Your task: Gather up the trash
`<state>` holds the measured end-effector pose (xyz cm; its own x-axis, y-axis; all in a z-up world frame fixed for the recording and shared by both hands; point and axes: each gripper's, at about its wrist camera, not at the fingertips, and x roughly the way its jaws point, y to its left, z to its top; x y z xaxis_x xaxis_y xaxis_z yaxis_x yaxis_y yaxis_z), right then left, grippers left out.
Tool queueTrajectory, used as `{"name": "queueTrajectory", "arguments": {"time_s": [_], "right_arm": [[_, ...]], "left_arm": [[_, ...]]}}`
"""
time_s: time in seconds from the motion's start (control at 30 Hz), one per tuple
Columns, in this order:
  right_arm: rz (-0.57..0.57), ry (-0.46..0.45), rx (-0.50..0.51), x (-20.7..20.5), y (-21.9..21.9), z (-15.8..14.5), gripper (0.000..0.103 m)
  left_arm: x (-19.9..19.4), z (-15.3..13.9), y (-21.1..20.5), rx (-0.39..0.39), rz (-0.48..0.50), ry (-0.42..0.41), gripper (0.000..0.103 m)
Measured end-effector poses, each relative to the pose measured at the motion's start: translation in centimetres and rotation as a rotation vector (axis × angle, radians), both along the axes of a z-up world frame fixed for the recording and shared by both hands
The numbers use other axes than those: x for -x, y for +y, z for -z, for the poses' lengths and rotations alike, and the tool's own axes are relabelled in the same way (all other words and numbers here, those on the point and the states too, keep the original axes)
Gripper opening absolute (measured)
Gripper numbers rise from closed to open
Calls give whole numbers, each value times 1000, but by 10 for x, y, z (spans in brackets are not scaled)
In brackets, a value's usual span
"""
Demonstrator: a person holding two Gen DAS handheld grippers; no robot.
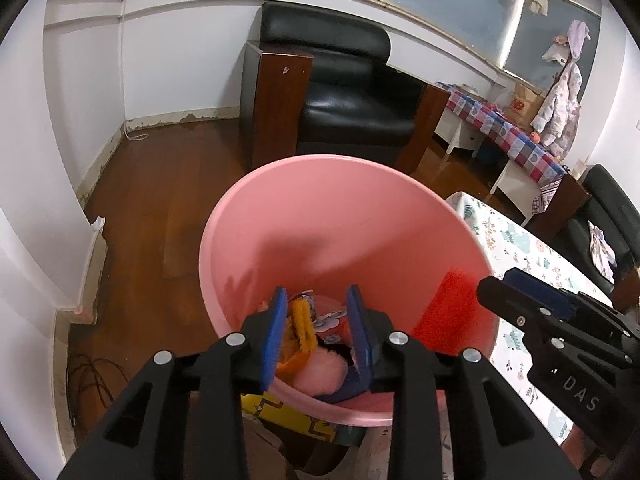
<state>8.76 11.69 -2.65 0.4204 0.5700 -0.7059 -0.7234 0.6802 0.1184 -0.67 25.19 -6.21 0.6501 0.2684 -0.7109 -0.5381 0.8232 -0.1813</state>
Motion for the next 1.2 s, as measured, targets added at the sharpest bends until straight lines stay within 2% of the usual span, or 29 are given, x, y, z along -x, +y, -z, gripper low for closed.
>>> {"name": "queueTrajectory", "arguments": {"time_s": [0.2, 0.4, 0.43, 0.47, 0.53, 0.8, 0.93, 1.2], "right_arm": [[0, 7, -34, 5, -9, -5, 34], [2, 36, -86, 13, -24, -10, 34], [1, 37, -90, 14, -26, -11, 37], [2, 35, -95, 16, -28, -12, 42], [3, 24, -111, 19, -34, -15, 45], [22, -36, -138, 35, -57, -27, 46], [34, -58, -159, 43, -70, -32, 55], [77, -100, -179, 50, -93, -40, 56]], "left_arm": [[1, -8, -7, -15, 14, -10, 39], [5, -19, -16, -24, 26, -25, 40], [6, -20, -17, -24, 28, -26, 40], [7, -22, -20, -27, 31, -27, 40], [10, -24, -23, -33, 36, -29, 40], [20, -41, -42, -64, 48, -45, 46], [23, -49, -52, -75, 53, -52, 48], [38, -66, -74, -106, 61, -79, 52]]}}
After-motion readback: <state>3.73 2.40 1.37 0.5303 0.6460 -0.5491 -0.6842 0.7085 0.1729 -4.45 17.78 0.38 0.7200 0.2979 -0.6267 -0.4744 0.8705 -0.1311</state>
